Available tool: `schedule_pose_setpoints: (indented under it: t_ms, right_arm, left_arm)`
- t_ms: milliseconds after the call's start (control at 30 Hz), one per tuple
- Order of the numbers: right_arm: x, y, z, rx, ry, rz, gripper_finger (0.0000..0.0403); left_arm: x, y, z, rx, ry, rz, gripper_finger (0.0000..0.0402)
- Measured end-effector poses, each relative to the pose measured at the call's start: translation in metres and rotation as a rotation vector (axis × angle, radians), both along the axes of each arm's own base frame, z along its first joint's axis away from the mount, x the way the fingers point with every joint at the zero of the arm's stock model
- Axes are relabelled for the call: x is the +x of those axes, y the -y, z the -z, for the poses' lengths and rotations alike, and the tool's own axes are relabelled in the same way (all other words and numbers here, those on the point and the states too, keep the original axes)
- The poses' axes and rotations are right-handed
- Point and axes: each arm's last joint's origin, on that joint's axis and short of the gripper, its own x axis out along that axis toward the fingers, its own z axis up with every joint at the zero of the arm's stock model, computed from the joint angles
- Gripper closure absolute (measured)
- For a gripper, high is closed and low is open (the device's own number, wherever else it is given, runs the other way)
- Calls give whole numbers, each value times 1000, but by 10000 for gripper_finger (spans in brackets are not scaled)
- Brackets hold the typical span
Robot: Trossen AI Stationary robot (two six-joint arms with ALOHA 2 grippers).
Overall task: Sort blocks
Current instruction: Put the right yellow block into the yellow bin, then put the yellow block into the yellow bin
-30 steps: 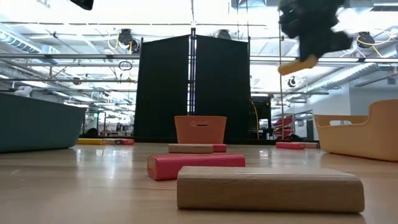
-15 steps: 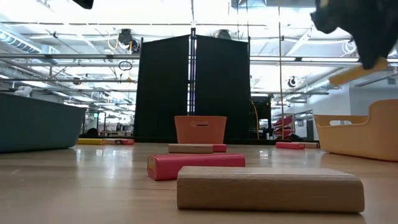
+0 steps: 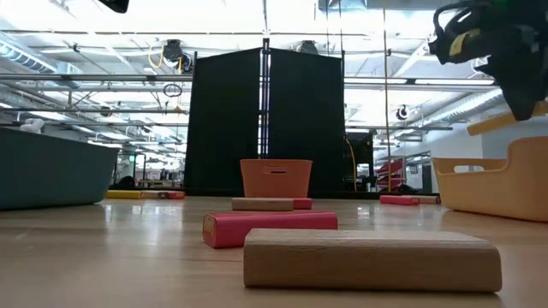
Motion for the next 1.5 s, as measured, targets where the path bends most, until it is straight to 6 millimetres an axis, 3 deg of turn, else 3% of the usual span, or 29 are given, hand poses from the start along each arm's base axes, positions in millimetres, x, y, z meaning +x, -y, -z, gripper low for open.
schedule_pose_setpoints:
  t_ms: [467, 767, 1000, 1300, 1400, 1500]
  right_arm:
    - [-5, 2, -2, 5, -52, 16, 210]
    - [4, -2, 0, -60, 69, -74, 203]
    - [24, -20, -1, -305, 400, -360, 206]
    - [62, -63, -22, -486, 716, -991, 206]
    - [74, -56, -26, -475, 712, -1146, 206]
    - [81, -37, -20, -444, 651, -1180, 206]
  left_arm:
    - [0, 0, 0, 2, 0, 1, 187]
    - [0, 0, 0, 3, -1, 0, 187]
    - [1, 1, -6, -76, -33, -16, 187]
    - [0, -4, -1, -200, -130, -109, 187]
    - [3, -14, 5, -254, -155, -279, 187]
    - [5, -38, 13, -287, -253, -459, 187]
